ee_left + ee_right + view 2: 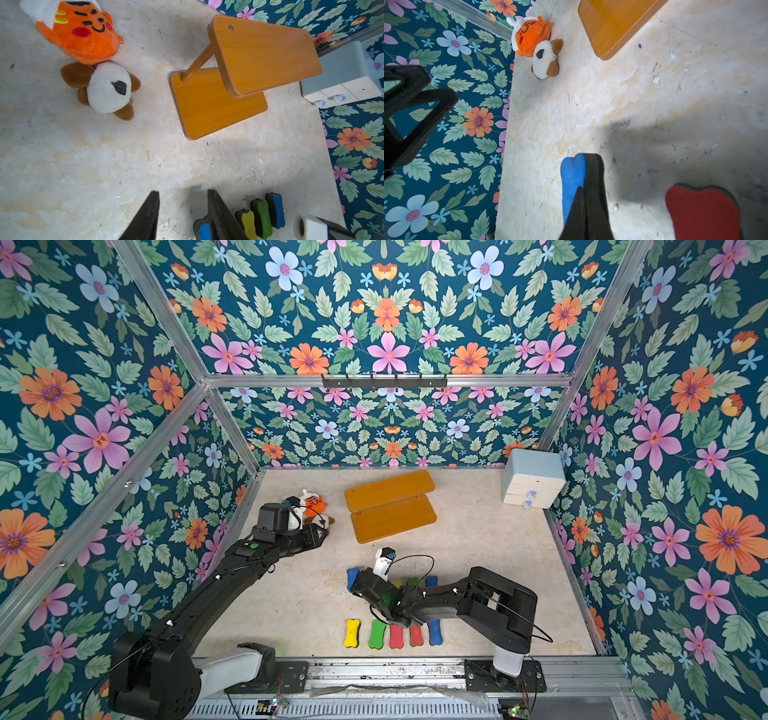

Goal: Remove the whiteboard erasers from the shelf
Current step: Place the whiteboard eraser at the center of the board.

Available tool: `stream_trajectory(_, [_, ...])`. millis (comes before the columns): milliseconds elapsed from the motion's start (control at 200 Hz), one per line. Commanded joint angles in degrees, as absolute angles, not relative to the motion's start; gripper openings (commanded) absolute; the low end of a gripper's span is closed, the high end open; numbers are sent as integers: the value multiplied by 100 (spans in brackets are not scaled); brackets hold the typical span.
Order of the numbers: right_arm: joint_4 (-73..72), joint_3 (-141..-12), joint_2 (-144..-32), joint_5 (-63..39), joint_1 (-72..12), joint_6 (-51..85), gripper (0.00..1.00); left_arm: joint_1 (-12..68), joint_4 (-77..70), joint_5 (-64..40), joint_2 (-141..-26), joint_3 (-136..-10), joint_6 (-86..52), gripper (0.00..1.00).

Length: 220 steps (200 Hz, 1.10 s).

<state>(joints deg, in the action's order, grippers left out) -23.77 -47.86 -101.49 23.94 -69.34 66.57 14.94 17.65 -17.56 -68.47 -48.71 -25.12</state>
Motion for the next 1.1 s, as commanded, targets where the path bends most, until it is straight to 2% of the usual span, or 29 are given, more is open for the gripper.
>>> stream_trajectory(0, [-2099,-4809,-10209,2910,-7104,7032,4,1479,1711,-1727,-6781,-4888,-2411,44])
stream_trajectory(795, [-2153,-4712,-10556,2681,-7302,7436,5,1485,1749,-1600,-6676,-4860,-2370,45])
stream_trajectory(990, [-2124,-4694,-10510,2681,-7308,7442,9,1480,1761,-1606,-6687,-4875,-2352,45])
stream_trajectory(1095, [-2090,-4724,-10501,2681,-7313,7412,14,1478,1758,-1599,-6678,-4877,-2355,45])
